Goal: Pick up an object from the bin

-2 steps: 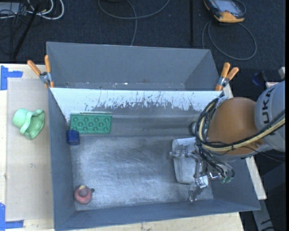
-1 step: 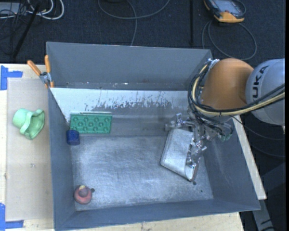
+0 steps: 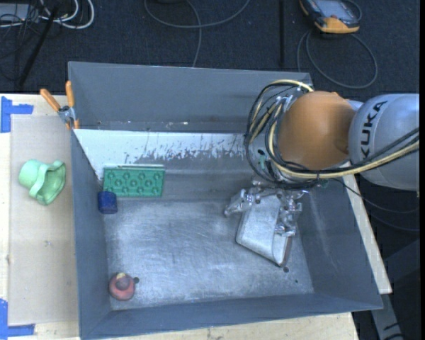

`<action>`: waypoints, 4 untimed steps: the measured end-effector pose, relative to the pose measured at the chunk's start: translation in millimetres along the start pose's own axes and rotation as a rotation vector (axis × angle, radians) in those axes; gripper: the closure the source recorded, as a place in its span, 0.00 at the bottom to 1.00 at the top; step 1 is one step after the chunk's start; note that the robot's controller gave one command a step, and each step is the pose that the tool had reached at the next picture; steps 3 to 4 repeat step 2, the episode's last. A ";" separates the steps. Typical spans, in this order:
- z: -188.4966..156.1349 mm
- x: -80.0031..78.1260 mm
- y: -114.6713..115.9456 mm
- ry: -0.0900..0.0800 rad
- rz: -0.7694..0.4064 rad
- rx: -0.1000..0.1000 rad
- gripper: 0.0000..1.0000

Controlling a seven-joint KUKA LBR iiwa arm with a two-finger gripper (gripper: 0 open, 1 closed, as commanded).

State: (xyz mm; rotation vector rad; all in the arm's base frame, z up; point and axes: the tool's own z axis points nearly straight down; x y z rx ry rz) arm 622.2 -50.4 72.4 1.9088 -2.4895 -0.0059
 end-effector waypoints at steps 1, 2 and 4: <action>0.1 -41.9 84.1 0.000 -0.327 0.009 0.00; -2.3 -39.8 82.0 0.004 -0.320 0.010 1.00; -2.3 -39.8 82.0 0.004 -0.320 0.010 1.00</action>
Offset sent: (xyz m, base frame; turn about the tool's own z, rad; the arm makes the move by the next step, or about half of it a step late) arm -0.0721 0.0611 -0.0024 -0.3269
